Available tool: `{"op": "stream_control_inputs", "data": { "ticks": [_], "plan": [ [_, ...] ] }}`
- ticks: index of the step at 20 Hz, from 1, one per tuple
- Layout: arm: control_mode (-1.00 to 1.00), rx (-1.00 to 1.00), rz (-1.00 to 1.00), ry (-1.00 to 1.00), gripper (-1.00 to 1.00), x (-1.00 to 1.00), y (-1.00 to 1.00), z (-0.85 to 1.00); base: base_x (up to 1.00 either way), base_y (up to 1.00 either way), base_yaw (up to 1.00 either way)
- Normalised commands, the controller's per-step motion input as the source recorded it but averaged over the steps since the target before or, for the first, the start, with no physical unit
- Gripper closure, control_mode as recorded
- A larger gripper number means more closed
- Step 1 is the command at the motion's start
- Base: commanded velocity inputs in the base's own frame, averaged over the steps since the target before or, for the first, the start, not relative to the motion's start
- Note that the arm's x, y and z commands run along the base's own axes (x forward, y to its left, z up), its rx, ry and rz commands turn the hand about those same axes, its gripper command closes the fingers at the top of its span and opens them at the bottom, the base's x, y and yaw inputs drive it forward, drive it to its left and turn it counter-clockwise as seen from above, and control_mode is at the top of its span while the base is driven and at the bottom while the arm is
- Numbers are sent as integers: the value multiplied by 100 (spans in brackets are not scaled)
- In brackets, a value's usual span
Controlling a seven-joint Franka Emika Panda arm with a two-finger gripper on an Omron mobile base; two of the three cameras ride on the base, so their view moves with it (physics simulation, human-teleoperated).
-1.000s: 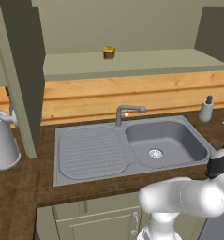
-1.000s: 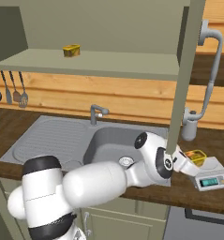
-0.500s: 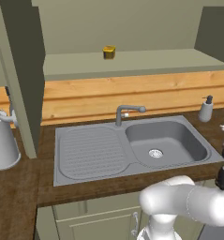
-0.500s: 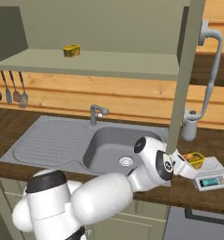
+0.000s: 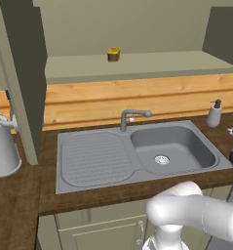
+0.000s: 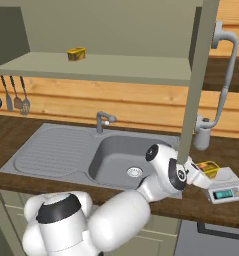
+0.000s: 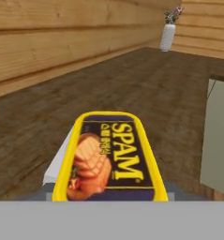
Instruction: Pick the canned food and place it on the digital scale for weighing, and close the cabinet.
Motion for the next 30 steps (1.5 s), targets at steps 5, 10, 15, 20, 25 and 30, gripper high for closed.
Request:
{"op": "stream_control_inputs", "data": {
  "ticks": [5,10,15,20,25,30],
  "plan": [
    [-100,7,0,0,100,27,-44,0,0,0,0],
    [-100,1,0,2,100,19,-21,-33,0,0,0],
    [-100,0,-1,0,-100,10,0,-40,0,0,0],
    [-100,0,-4,0,-100,20,-1,-10,0,0,0],
    [-100,5,-1,3,-100,71,-32,-11,0,0,0],
    [-100,11,0,9,-100,91,-72,-20,0,0,0]
  ]
}}
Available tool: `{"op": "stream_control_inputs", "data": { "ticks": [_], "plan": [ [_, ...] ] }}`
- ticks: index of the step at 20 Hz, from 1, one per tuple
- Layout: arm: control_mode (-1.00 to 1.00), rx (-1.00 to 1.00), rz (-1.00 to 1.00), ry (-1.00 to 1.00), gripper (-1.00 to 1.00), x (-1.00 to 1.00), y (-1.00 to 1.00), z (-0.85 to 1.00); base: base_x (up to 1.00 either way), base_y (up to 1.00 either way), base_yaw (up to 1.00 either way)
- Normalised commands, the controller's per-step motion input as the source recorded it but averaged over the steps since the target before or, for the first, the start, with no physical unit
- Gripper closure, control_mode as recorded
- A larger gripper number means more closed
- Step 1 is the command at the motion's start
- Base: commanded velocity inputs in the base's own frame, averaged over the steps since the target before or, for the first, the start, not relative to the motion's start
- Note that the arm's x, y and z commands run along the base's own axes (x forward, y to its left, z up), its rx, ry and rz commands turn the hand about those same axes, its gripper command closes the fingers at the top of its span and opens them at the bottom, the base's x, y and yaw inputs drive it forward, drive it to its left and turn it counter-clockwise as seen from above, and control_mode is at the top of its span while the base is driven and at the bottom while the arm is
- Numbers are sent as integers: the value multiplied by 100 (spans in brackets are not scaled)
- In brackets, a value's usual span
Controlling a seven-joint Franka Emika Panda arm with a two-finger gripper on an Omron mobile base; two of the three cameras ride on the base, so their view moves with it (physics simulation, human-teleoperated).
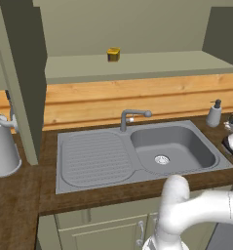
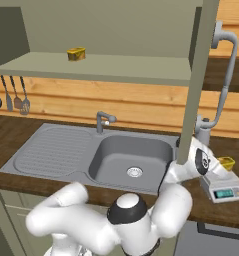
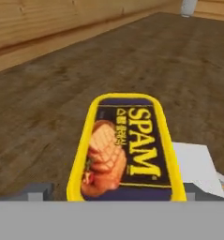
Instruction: Pick the canned food and place it on the digital scale for weighing, and close the cabinet.
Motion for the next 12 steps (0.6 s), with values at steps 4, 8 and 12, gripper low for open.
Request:
{"op": "stream_control_inputs", "data": {
  "ticks": [4,8,12],
  "plan": [
    [-100,6,0,0,-100,-27,-29,-3,0,0,0],
    [-100,3,-1,-7,-100,-94,-13,-2,0,0,0],
    [-100,1,-3,-13,-100,-100,-4,-13,0,0,0]
  ]
}}
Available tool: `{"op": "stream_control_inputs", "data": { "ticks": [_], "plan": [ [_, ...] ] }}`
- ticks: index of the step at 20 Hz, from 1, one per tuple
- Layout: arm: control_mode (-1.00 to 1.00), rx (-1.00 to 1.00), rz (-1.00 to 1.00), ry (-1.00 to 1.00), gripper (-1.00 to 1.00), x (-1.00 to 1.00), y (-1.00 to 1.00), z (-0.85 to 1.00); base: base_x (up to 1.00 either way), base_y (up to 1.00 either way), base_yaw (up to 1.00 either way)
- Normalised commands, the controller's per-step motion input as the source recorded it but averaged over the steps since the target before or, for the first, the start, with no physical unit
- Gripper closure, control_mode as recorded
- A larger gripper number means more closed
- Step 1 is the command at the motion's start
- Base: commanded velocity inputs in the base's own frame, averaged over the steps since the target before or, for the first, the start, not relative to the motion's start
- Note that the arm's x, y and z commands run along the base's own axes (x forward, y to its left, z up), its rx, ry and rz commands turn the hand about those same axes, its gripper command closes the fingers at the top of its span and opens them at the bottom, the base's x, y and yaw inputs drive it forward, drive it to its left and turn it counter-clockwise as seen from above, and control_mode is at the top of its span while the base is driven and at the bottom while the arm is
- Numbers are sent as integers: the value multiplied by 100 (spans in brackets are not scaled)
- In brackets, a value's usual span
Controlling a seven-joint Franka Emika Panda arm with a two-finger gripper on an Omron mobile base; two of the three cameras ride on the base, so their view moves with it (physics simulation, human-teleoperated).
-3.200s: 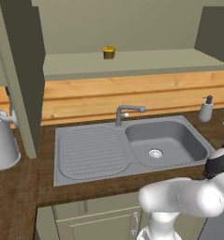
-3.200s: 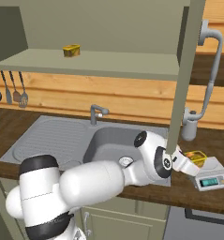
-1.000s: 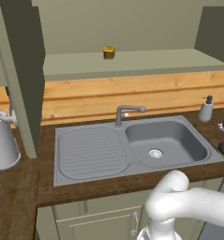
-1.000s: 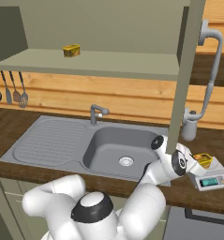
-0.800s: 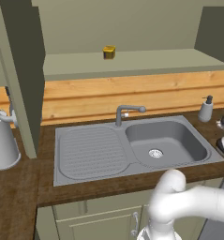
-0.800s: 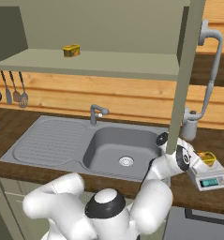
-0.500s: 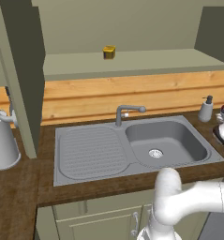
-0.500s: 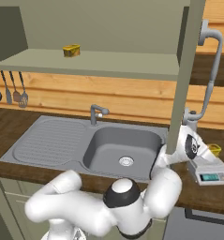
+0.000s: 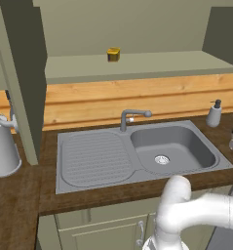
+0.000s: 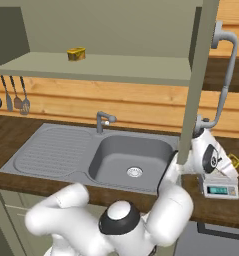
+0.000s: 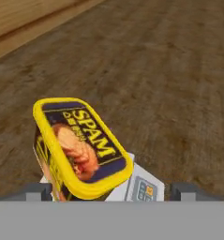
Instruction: Pick the canned food and place it on the digital scale for weighing, and close the cabinet.
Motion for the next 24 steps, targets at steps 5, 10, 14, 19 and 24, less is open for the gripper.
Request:
{"op": "stream_control_inputs", "data": {
  "ticks": [5,10,14,19,24],
  "plan": [
    [-100,0,-4,-21,-100,-100,64,-28,0,0,0],
    [-100,-2,-4,-43,-100,-100,100,0,0,0,0],
    [-100,-1,-4,-44,-100,-100,55,52,0,0,0],
    [-100,0,0,-44,-100,-98,27,100,0,0,0],
    [-100,0,0,-39,-100,-75,13,100,0,0,0]
  ]
}}
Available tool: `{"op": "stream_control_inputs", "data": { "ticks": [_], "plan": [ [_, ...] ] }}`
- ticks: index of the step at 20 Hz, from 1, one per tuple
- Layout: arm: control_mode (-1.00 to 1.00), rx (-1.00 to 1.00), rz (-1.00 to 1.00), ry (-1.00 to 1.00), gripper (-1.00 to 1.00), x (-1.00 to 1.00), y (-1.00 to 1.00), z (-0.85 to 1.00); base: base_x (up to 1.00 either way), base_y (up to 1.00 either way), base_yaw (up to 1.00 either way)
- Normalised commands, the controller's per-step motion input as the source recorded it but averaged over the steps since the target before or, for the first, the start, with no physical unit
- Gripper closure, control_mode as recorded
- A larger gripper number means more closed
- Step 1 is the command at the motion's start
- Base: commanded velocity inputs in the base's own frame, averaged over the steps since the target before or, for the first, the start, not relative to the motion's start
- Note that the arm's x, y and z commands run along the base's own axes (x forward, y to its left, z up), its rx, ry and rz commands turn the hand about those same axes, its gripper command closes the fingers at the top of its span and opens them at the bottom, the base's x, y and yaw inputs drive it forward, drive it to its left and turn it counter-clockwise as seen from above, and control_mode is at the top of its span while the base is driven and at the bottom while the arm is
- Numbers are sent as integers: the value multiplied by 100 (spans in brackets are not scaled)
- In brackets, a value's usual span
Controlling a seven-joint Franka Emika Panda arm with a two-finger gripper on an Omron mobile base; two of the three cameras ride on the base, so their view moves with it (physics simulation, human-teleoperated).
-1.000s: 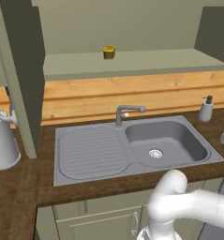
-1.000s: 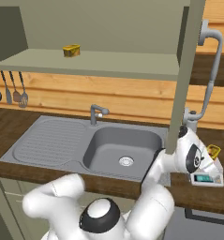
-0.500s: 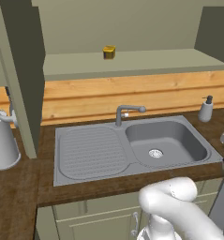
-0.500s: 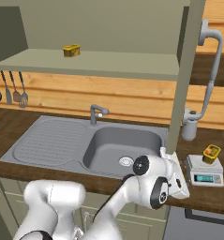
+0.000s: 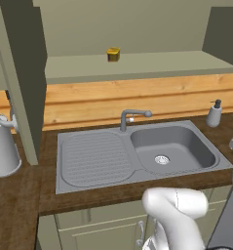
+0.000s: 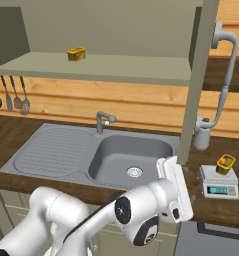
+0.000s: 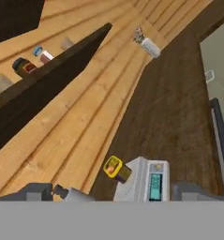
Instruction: Pick the canned food and place it on the digital scale for weighing, and close the cabinet.
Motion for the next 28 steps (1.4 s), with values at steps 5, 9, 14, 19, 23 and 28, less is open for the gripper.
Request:
{"op": "stream_control_inputs", "data": {
  "ticks": [5,9,14,19,23,28],
  "plan": [
    [-100,6,1,-35,-100,-57,0,96,0,0,0],
    [-100,17,16,-10,-100,-87,0,79,0,0,0],
    [-100,20,18,-7,-100,-90,-1,68,0,0,0],
    [-100,18,12,-12,-100,-79,-14,81,0,0,0],
    [-100,12,6,-26,-100,-93,0,39,0,0,0],
    [-100,17,7,-33,-100,-100,-4,25,0,0,0]
  ]
}}
